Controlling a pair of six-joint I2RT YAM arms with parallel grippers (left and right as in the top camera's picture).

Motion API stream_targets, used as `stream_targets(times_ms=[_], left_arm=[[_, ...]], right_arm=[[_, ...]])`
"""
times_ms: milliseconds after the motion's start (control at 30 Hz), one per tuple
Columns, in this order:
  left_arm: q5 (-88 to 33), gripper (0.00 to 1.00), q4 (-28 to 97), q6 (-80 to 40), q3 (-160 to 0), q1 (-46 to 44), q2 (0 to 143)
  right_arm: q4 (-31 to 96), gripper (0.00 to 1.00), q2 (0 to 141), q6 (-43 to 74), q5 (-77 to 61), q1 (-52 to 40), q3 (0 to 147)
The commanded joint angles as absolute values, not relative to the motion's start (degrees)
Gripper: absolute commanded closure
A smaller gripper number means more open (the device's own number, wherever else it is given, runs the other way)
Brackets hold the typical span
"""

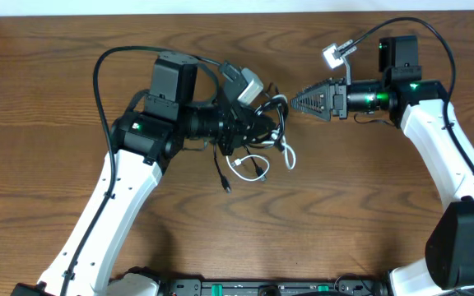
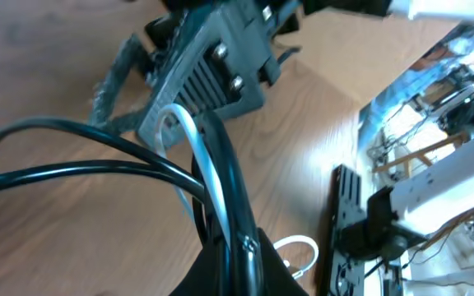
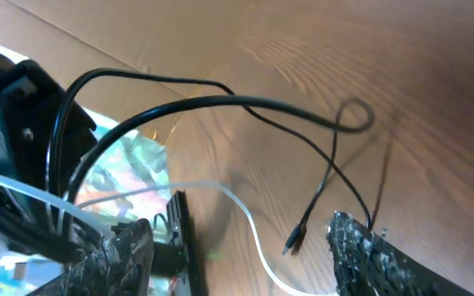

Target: Untangle cables

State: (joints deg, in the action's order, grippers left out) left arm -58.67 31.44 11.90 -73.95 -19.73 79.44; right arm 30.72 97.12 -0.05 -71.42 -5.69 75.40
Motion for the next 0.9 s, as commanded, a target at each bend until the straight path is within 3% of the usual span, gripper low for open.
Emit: stream_targets(times_ms=[0, 333, 467, 600, 733, 867], left_arm=[[-66.2, 0.93, 29.1, 8.9, -75.2, -19.7, 79.4], [-71.7, 0.93, 27.5, 6.8, -75.2, -19.6, 79.4], [-74.4, 0.93, 26.6, 5.8, -75.2, -19.6, 79.4], [-78.0, 0.93, 25.1, 5.8, -75.2, -19.6, 79.4], [-77.2, 0.93, 25.2, 5.0, -75.2, -19.6, 79.4], [-61.1, 0.92, 26.0, -5.6, -75.2, -19.6, 79.4]], right_arm=[[25.9, 0.34, 97.3, 4.5, -75.5, -5.6, 75.7], [0.3, 0.23, 97.4, 27.9, -77.0, -4.7, 75.7], [-4.4, 0.18, 97.4, 34.3, -75.5, -5.4, 75.7], [-1.5, 0.12, 97.6, 34.2, -73.0, -6.4, 75.7], [9.0, 0.17, 97.6, 33.0, -63.4, -6.4, 75.7], [21.5, 0.24, 97.6, 27.4, -53.9, -6.6, 75.7]])
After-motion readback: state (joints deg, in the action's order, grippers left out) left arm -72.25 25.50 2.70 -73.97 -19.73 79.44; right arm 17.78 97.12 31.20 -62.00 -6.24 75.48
